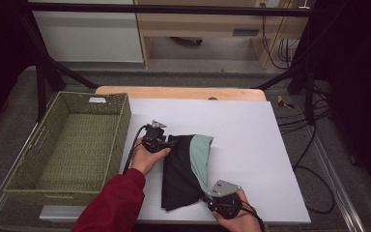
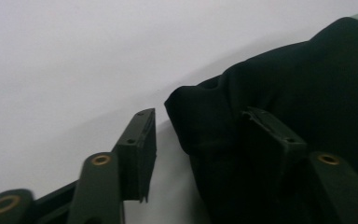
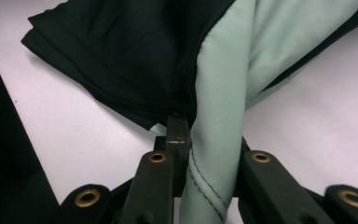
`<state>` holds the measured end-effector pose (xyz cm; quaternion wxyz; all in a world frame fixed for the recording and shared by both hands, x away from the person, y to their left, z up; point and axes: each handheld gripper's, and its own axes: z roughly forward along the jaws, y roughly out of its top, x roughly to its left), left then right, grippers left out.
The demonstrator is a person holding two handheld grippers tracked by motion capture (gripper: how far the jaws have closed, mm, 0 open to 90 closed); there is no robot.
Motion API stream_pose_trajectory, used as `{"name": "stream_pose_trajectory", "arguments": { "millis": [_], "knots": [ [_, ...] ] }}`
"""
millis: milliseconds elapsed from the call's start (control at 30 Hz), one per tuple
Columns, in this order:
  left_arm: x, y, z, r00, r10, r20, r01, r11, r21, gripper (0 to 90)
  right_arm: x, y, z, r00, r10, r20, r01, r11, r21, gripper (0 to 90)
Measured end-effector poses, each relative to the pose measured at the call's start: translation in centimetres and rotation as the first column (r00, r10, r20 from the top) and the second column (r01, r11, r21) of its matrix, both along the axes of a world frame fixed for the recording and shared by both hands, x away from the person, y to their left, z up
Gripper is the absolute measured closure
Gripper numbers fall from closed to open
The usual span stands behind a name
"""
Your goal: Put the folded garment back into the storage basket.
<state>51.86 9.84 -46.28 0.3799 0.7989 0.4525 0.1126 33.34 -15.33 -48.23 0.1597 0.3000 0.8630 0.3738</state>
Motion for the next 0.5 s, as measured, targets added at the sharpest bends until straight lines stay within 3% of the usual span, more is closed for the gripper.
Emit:
{"name": "stream_pose_trajectory", "arguments": {
  "millis": [100,333,500],
  "knots": [
    [0.01,-0.26,0.20,0.9997,-0.023,-0.007,0.023,0.9997,0.010,52.2,0.02,0.00,-0.01,1.0000,-0.001,-0.001,0.001,1.000,0.002,79.2],
    [-0.34,-0.70,0.41,0.9998,-0.022,0.005,0.022,0.9994,0.028,70.2,0.04,-0.02,-0.02,1.0000,-0.004,-0.008,0.004,1.000,0.009,78.6],
    [-0.49,-0.94,0.51,0.9998,-0.013,0.017,0.013,0.9992,0.038,73.6,0.04,-0.04,-0.03,0.9999,-0.006,-0.016,0.006,1.000,0.019,75.8]
  ]
}}
